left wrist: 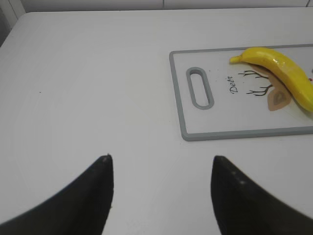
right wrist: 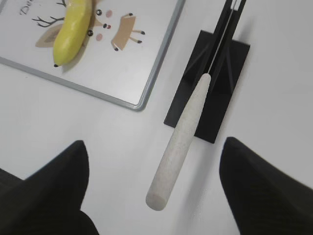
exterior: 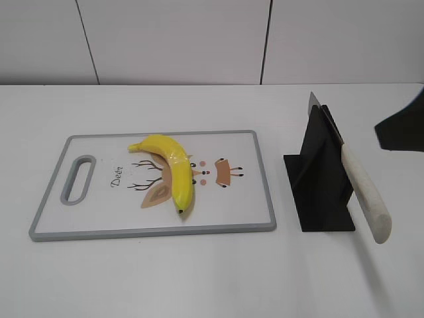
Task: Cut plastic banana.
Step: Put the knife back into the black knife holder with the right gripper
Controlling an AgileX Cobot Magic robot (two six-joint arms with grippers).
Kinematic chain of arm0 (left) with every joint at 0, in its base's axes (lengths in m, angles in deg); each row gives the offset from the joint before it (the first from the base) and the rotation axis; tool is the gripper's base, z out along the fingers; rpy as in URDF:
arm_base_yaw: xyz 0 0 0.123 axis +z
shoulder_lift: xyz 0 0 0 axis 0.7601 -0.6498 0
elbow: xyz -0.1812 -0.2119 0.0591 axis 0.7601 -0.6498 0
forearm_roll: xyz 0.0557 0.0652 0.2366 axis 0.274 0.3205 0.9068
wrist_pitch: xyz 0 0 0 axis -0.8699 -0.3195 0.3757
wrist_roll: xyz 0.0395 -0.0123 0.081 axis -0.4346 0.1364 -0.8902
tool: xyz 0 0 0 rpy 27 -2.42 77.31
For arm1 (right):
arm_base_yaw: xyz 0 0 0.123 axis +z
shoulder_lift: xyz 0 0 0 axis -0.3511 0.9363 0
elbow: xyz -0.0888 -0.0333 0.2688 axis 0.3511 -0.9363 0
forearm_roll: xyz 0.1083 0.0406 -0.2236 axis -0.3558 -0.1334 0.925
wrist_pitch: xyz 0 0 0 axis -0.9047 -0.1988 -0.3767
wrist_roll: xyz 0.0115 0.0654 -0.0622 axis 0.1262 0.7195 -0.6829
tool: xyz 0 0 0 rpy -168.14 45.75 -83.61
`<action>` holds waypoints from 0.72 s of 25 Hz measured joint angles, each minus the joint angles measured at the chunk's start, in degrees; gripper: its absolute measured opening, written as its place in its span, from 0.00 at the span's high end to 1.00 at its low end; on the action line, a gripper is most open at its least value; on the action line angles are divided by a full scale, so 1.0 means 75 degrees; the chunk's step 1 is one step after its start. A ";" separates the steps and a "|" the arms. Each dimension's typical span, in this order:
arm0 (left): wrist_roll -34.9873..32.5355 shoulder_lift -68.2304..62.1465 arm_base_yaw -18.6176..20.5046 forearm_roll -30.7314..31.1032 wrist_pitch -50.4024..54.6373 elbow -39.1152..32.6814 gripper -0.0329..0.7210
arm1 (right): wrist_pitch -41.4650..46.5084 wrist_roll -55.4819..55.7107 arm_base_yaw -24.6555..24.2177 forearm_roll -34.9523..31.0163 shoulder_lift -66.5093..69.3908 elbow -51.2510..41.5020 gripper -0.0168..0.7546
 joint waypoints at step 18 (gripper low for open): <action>-0.0005 0.0000 0.0000 0.0000 0.0000 0.0000 0.17 | 0.1292 -0.0834 0.0000 0.0014 -0.5882 -0.2433 0.24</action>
